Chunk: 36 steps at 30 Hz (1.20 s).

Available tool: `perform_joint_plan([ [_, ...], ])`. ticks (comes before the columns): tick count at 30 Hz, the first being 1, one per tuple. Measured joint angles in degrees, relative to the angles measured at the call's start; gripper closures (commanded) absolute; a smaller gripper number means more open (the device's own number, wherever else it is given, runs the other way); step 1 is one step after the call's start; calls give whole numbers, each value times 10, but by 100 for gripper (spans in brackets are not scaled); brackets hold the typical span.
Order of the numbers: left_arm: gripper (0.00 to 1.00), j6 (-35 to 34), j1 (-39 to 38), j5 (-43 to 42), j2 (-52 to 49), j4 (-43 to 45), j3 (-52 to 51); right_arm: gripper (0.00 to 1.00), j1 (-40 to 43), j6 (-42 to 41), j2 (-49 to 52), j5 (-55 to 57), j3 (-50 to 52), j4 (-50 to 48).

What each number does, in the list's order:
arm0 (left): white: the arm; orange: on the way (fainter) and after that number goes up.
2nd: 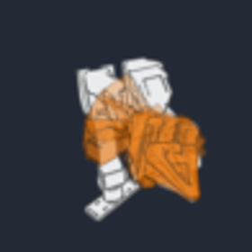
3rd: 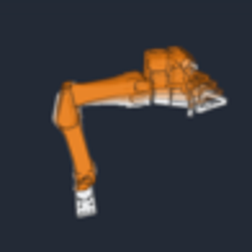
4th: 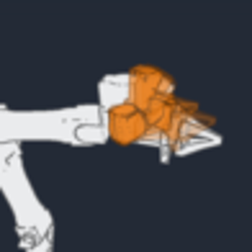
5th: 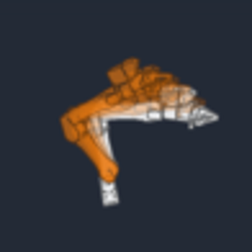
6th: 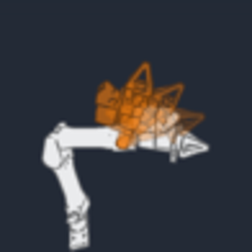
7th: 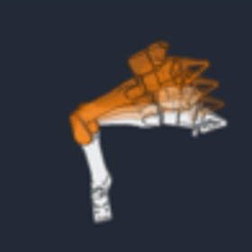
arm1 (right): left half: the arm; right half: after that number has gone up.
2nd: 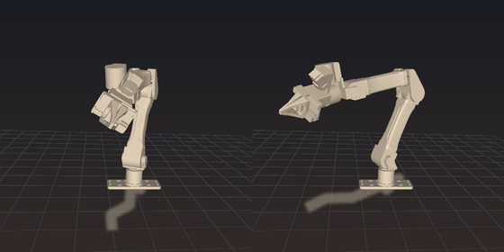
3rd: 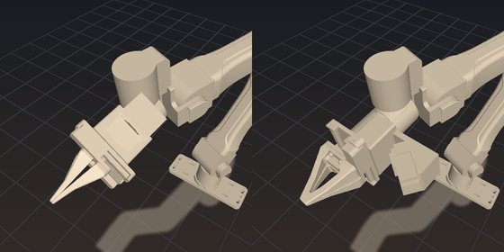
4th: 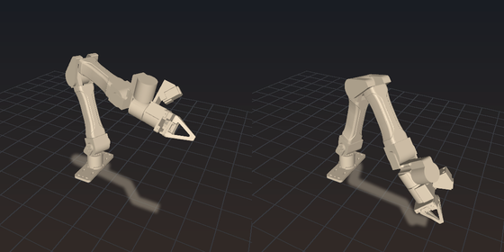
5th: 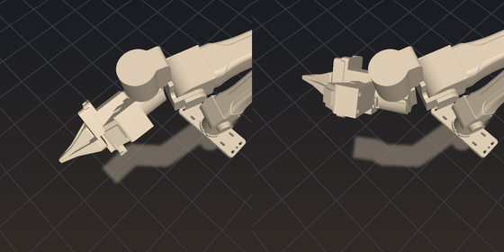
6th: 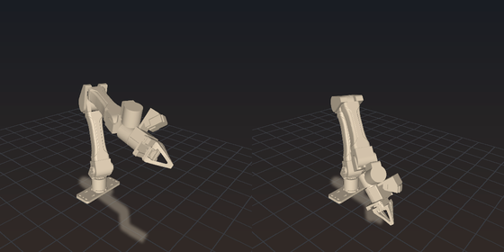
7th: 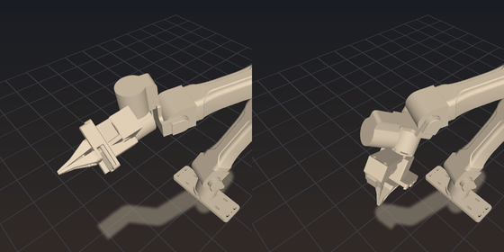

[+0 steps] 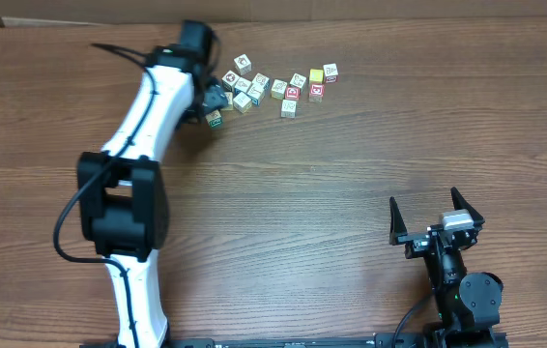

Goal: Form a horizontal line
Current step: 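Lower the left gripper over the yellow-topped cello block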

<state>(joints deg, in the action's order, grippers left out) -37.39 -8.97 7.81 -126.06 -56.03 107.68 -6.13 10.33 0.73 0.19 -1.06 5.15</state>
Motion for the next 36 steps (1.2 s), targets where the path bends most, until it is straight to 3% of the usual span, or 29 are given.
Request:
perform_joint_plan([
  [10, 7, 29, 7, -44, 0, 55, -36, 0, 0, 0, 0, 0, 0, 0],
  [11, 0, 31, 7, -44, 0, 56, -36, 0, 0, 0, 0, 0, 0, 0],
  [17, 0, 35, 0, -48, 0, 66, -36, 0, 0, 0, 0, 0, 0, 0],
  [20, 24, 34, -3, -47, 0, 70, -37, 0, 0, 0, 0, 0, 0, 0],
  [22, 31, 37, -7, -43, 0, 74, -38, 0, 0, 0, 0, 0, 0, 0],
  [36, 28, 43, -31, -2, 0, 93, -57, 0, 0, 0, 0, 0, 0, 0],
])
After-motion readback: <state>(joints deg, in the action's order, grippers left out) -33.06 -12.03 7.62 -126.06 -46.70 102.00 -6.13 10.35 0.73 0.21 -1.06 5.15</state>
